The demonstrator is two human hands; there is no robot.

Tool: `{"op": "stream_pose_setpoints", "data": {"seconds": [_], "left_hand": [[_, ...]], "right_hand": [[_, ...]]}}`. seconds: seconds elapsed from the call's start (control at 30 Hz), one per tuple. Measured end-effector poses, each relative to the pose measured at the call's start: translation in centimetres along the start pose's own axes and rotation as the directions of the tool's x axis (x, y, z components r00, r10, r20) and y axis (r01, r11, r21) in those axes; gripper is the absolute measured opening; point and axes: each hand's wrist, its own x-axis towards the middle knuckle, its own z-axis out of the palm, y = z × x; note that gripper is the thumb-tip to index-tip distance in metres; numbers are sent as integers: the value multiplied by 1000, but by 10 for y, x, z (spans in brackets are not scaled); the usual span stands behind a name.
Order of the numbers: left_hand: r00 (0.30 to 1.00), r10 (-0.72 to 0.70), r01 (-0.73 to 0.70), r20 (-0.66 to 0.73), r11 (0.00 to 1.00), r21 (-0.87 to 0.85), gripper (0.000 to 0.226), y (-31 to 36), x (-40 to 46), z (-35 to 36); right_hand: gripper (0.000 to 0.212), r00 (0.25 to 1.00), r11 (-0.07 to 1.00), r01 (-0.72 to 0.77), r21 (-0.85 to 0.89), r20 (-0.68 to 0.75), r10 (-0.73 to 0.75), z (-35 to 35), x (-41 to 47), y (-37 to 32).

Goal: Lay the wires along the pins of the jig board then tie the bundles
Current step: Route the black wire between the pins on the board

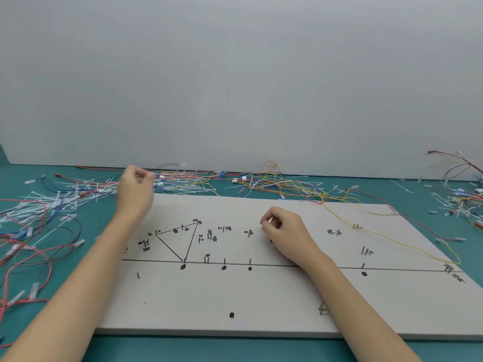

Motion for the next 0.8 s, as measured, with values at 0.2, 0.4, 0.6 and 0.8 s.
{"op": "stream_pose_setpoints", "data": {"seconds": [0.2, 0.4, 0.6, 0.8], "left_hand": [[928, 6, -225, 373, 806, 547, 18, -5, -56, 7], [877, 294, -481, 381, 542, 689, 23, 0, -85, -4], [871, 208, -423, 446, 778, 464, 26, 13, -99, -11], [881, 192, -293, 433, 939, 179, 33, 23, -115, -7]], "right_hand": [[13, 998, 997, -48, -55, -52, 45, -15, 1, 5], [5, 968, 898, -250, -363, -65, 243, -34, 0, 13], [10, 982, 954, -176, -245, 22, 186, -25, -8, 5], [21, 999, 999, -9, -33, 39, 10, 4, -12, -36]]}}
